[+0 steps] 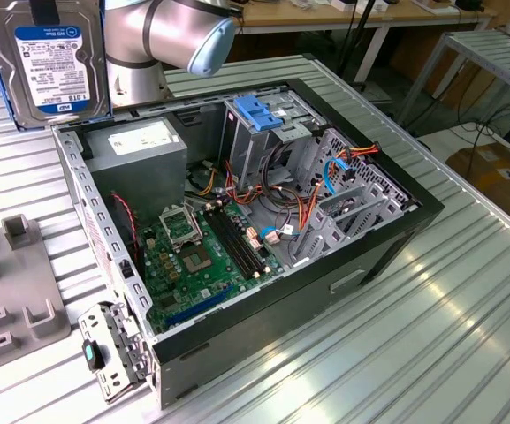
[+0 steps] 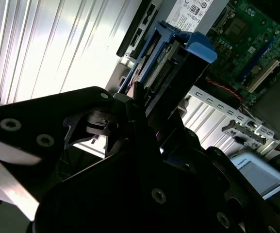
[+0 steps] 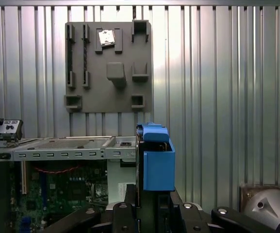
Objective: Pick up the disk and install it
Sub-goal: 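Pick up the disk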
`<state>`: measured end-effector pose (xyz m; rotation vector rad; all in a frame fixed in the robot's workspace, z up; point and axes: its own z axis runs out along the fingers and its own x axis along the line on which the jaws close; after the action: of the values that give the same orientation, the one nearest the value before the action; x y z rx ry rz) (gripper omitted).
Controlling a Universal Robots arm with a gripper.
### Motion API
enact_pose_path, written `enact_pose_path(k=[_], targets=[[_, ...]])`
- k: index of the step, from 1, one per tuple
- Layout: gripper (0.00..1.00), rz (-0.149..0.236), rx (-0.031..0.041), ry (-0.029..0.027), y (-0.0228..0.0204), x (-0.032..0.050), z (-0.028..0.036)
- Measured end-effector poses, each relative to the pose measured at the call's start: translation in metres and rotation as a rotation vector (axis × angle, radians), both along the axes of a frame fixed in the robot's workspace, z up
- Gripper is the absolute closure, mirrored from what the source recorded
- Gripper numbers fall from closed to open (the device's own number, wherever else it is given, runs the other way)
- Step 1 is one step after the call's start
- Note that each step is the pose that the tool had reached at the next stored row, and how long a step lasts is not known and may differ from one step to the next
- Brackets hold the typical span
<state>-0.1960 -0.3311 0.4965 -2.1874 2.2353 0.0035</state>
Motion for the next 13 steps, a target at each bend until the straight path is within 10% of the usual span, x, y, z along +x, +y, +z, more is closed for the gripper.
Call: enact_pose_path(k=[13], targets=[[0.65,0.000,0.0000,0.0000,0.0000,0.0254,0.0000]])
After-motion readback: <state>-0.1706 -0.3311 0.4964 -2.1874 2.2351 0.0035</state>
